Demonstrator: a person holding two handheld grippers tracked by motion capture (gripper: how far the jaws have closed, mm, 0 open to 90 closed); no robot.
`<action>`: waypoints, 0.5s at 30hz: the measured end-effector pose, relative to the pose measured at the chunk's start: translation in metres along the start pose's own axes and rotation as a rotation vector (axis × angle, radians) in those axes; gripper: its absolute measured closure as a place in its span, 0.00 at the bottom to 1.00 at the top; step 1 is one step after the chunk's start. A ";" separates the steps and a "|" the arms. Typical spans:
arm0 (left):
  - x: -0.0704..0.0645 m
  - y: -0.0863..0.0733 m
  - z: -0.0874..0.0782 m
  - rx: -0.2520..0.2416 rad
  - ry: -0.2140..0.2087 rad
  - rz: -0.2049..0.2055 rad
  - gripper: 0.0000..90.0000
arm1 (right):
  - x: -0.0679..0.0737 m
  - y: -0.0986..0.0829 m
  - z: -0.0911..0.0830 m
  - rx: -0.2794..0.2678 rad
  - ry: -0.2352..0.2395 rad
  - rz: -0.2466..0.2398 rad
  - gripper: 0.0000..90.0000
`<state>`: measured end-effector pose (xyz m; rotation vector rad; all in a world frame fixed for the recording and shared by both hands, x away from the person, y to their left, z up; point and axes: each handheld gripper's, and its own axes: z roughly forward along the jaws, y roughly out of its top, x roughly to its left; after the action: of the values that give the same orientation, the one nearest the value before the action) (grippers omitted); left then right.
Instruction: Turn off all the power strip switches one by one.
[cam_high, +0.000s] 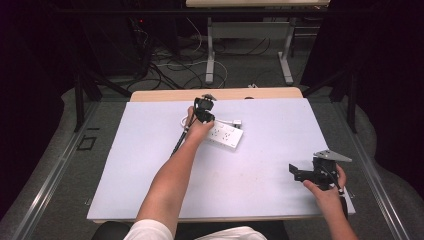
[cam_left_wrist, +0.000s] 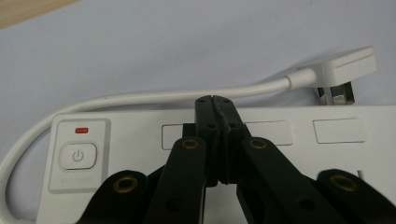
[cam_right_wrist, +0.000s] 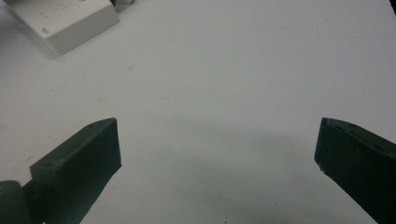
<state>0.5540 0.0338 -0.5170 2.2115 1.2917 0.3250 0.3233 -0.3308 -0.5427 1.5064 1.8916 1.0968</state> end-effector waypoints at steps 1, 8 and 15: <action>0.000 0.000 0.000 0.001 -0.001 0.002 1.00 | 0.000 0.000 0.000 0.000 0.000 -0.001 0.00; -0.001 0.000 0.000 0.000 0.002 0.003 1.00 | 0.000 0.000 0.000 0.000 0.003 -0.003 0.00; -0.001 0.000 0.000 0.000 0.004 0.010 1.00 | 0.000 0.000 0.000 -0.002 0.002 -0.003 0.00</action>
<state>0.5535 0.0324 -0.5171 2.2196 1.2830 0.3331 0.3232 -0.3307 -0.5424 1.5014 1.8927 1.0985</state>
